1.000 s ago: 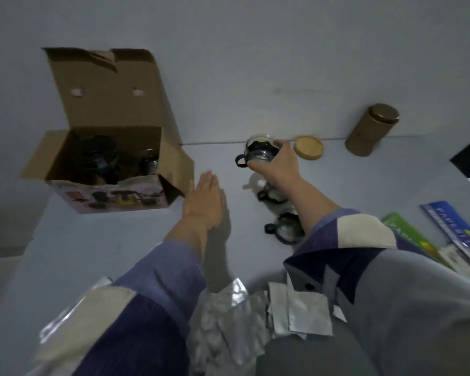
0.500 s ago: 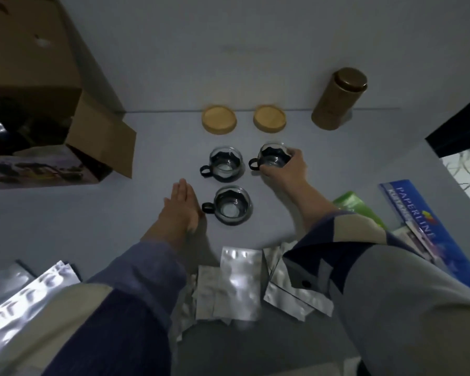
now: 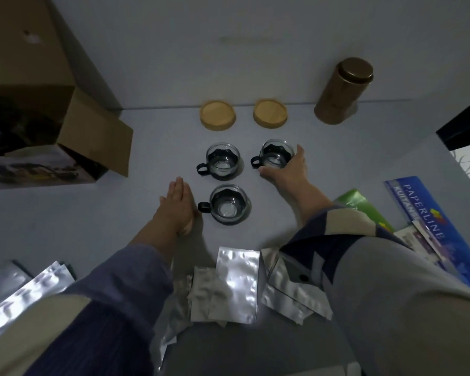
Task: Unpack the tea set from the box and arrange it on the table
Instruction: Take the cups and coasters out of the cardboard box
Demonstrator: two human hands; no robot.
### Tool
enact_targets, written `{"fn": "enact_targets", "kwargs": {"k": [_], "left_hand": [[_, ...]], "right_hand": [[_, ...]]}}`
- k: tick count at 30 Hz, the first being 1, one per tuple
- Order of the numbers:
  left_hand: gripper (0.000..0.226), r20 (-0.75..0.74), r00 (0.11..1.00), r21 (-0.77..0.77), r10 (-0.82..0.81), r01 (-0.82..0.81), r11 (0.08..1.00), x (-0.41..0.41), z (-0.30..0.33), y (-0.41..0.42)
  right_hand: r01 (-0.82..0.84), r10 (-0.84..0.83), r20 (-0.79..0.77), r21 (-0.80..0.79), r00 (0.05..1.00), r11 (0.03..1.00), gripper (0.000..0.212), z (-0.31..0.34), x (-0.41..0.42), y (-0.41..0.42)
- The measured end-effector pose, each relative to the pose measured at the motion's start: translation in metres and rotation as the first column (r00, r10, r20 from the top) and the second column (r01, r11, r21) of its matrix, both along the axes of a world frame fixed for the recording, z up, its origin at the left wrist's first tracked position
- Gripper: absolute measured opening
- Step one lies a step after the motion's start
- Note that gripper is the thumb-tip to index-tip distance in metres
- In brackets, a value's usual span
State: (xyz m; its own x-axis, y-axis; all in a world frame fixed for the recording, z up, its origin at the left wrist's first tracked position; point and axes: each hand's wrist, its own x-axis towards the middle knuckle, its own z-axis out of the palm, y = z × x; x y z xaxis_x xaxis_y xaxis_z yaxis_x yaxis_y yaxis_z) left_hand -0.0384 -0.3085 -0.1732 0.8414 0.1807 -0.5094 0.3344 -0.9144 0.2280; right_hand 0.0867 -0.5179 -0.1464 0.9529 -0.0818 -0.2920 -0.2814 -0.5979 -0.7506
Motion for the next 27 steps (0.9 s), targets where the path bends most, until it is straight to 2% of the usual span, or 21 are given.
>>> {"fn": "enact_targets", "kwargs": {"k": [4,8,11,15,17,22,25,27], "left_hand": [[0.073,0.010,1.000,-0.028,0.029,-0.028,0.999,0.001,0.007,0.004],[0.068,0.017,0.999,0.000,-0.032,0.032,0.999,0.009,0.030,0.030],[0.057,0.120,0.992,0.009,-0.046,0.046,0.999,0.009,0.053,0.063],[0.046,0.325,0.946,0.018,0.012,-0.019,1.000,0.003,0.087,0.116],[0.040,0.402,0.915,0.087,0.018,-0.058,0.994,-0.002,0.105,0.143],[0.054,0.498,0.863,0.230,0.083,-0.223,0.947,-0.027,0.118,0.229],[0.056,0.433,0.887,0.263,0.158,-0.292,0.919,-0.040,0.112,0.271],[0.060,0.383,0.909,0.275,0.167,-0.285,0.918,-0.044,0.105,0.291]], "right_hand": [[-0.062,0.059,-0.024,-0.168,0.998,0.984,0.108,0.027,0.002,0.002],[-0.124,0.132,0.001,-0.344,0.991,0.931,0.079,0.061,-0.001,0.030],[-0.207,0.240,0.023,-0.431,0.971,0.879,0.070,0.081,-0.008,0.065],[-0.369,0.420,0.010,-0.457,0.907,0.809,0.064,0.093,-0.022,0.130],[-0.435,0.495,0.009,-0.465,0.869,0.771,0.066,0.095,-0.031,0.165],[-0.538,0.666,0.124,-0.492,0.735,0.685,0.062,0.101,-0.056,0.252],[-0.568,0.748,0.272,-0.512,0.605,0.645,0.053,0.103,-0.068,0.302],[-0.587,0.816,0.313,-0.575,0.486,0.570,0.051,0.104,-0.068,0.332]]}}
